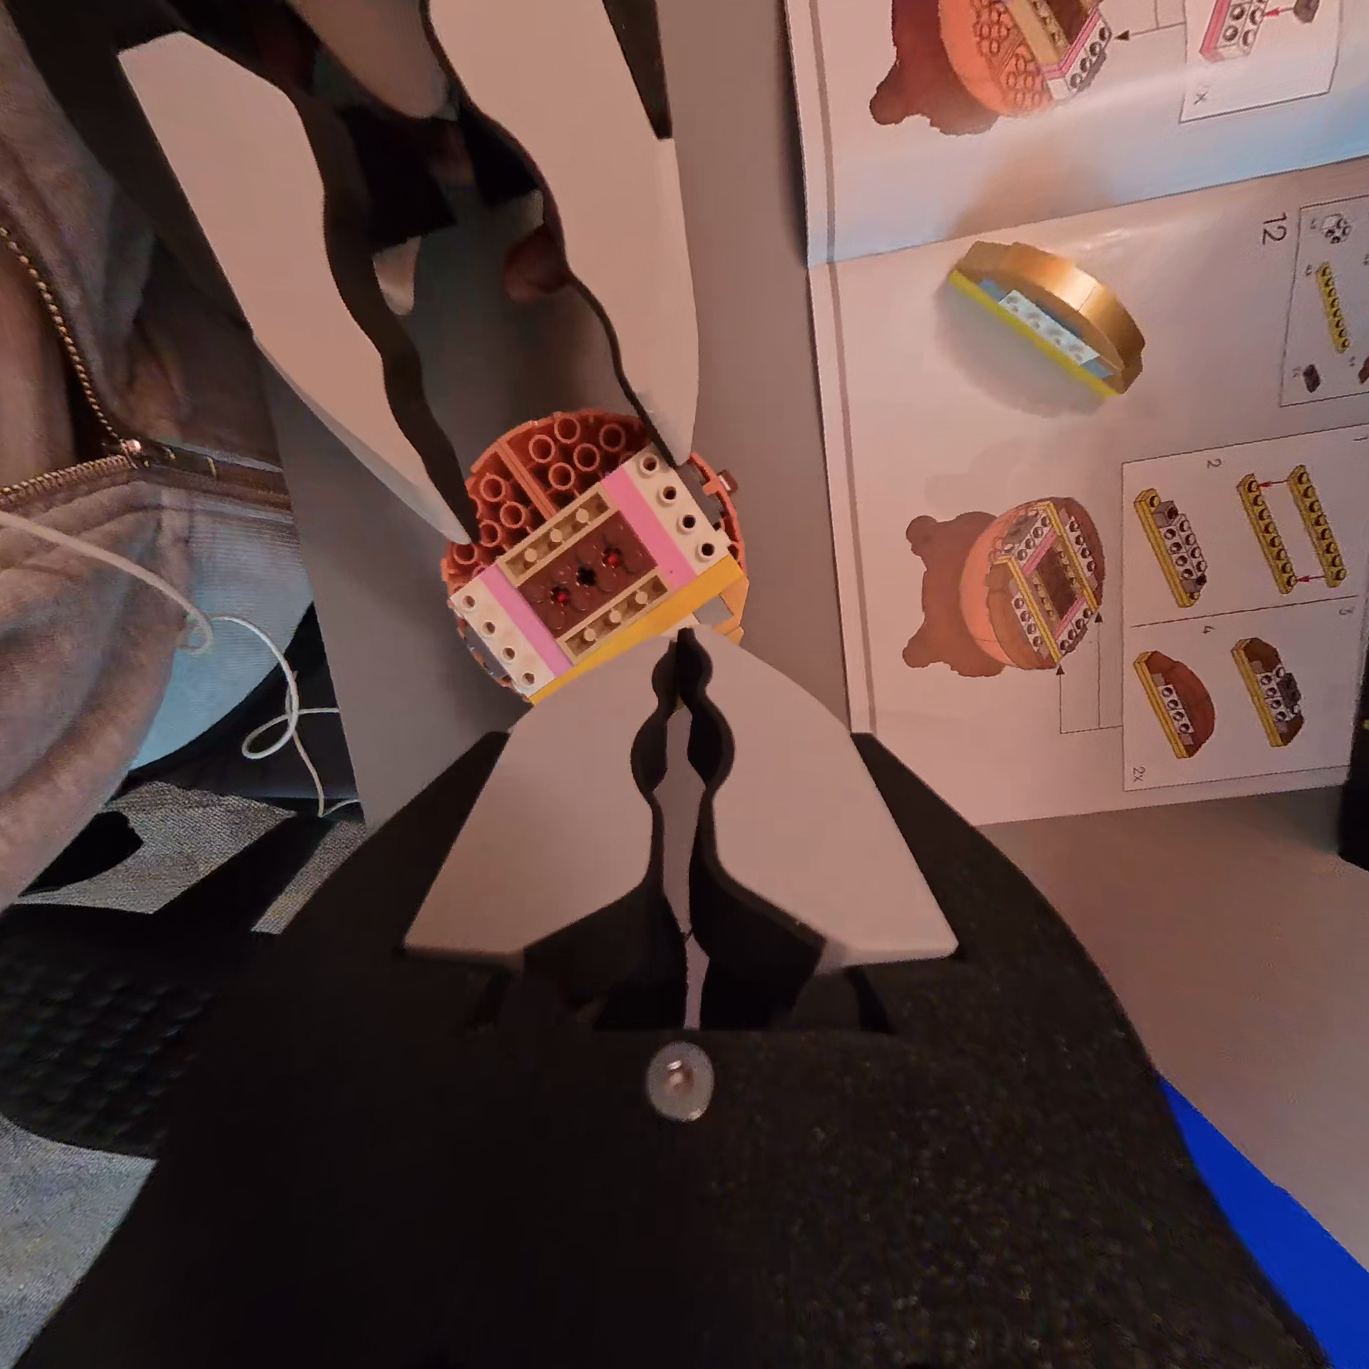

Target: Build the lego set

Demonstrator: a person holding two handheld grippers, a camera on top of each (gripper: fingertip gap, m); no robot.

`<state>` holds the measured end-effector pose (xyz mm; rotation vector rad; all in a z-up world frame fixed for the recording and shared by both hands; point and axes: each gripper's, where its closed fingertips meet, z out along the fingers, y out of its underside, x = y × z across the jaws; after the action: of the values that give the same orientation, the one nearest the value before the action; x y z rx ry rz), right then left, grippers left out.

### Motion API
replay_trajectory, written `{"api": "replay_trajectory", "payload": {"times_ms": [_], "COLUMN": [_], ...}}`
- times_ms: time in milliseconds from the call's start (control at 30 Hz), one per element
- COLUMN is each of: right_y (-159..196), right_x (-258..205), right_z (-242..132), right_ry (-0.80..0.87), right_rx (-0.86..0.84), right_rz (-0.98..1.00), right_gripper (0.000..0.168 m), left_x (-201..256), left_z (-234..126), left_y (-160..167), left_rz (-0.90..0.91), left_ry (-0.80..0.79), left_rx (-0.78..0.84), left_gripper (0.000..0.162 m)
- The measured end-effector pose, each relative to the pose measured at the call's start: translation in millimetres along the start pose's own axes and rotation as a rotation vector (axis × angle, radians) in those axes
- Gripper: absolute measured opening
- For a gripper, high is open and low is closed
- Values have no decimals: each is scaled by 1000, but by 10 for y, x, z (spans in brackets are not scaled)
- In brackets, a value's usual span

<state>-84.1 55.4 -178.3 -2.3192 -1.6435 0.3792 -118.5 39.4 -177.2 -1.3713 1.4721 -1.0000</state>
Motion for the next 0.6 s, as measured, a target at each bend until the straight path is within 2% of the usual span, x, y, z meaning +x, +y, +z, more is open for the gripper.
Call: {"api": "replay_trajectory", "payload": {"times_ms": [300, 533, 600], "right_y": [-4, -16, -72], "right_x": [-7, 8, -18], "right_z": [4, -6, -44], "right_ry": [42, 55, 2], "right_rx": [-33, 39, 122], "right_rz": [-5, 53, 135], "right_gripper": [0, 0, 15], "left_x": [-3, -3, -2], "left_z": [-6, -15, -24], "left_y": [7, 9, 8], "left_rz": [-4, -2, 4], "left_ry": [4, 7, 11], "left_rx": [-2, -20, -34], "left_gripper": [51, 51, 51]}}
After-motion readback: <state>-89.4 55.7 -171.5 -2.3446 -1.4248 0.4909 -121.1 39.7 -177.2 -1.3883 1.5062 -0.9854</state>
